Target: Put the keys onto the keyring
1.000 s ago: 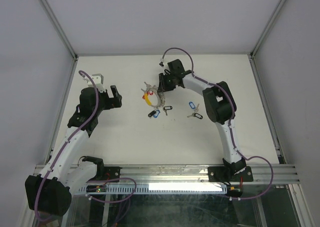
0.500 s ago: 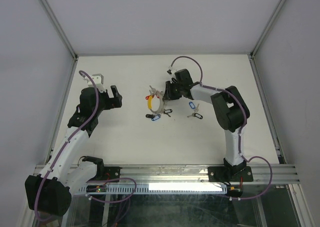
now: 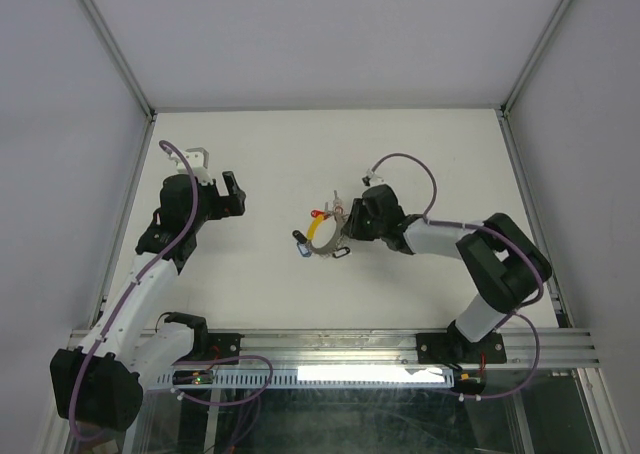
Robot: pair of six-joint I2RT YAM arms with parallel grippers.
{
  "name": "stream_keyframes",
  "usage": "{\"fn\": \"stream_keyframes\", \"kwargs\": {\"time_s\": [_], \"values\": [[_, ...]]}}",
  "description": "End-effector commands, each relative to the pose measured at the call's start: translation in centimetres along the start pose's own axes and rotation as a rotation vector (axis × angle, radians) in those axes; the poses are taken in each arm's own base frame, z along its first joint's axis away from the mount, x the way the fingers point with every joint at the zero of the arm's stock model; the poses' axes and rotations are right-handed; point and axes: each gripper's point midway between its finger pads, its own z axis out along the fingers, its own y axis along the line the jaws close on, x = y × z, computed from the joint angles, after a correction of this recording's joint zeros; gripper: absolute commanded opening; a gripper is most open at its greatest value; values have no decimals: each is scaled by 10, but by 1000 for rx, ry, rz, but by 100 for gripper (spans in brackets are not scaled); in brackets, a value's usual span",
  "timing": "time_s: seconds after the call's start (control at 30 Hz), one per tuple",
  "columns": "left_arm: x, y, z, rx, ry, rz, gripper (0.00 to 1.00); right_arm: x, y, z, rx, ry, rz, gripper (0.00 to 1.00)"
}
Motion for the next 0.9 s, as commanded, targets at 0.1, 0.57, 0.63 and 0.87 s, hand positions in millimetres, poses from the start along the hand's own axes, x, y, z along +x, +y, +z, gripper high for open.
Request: {"fn": "stream_keyframes", "kwargs": {"time_s": [0.1, 0.57, 0.63, 0.87], "values": [[-18, -6, 0, 30, -44, -1, 99, 70, 51, -26, -36, 21, 96, 17], [-13, -17, 5, 93, -6, 4, 99, 5, 47, -75, -110, -74, -254, 56], [-13, -18, 6, 98, -4, 4, 99, 3, 60, -77, -206, -24, -360, 53], [-10, -21, 7, 116, 6, 12, 99, 25, 88, -62, -386, 188, -532, 43]]}}
